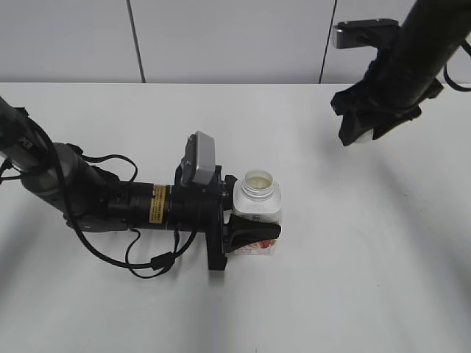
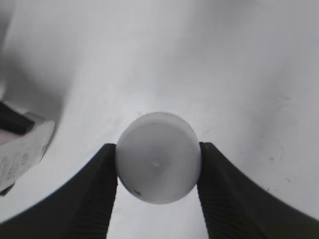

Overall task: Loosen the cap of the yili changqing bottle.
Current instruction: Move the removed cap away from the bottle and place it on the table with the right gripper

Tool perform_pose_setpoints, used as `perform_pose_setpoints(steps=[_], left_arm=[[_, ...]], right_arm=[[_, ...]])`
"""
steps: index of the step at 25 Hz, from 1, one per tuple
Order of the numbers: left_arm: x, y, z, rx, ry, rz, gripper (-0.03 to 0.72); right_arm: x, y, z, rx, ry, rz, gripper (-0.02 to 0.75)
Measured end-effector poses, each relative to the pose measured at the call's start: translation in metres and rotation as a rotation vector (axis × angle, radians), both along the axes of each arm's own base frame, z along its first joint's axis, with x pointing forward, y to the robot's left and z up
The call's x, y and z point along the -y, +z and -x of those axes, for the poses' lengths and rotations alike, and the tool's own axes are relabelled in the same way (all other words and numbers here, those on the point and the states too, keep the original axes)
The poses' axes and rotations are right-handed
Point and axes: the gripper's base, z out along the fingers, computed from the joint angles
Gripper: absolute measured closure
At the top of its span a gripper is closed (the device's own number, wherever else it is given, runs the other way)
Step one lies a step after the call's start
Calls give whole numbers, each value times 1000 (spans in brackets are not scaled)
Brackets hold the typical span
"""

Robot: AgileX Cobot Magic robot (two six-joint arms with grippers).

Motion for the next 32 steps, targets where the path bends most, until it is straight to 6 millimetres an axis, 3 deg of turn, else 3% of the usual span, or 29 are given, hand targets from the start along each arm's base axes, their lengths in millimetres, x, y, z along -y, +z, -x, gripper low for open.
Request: perform_pose_setpoints(steps=[8,16,32], left_arm=[[0,0,0,0,1,0,309],[0,0,0,0,2,1,309],[0,0,0,0,3,1,309]], right_arm=[[47,-43,36,3,-246,-36,346],[64,-87,68,5,-378,-36,346],[69,-105,74,1,-434,-31,346]])
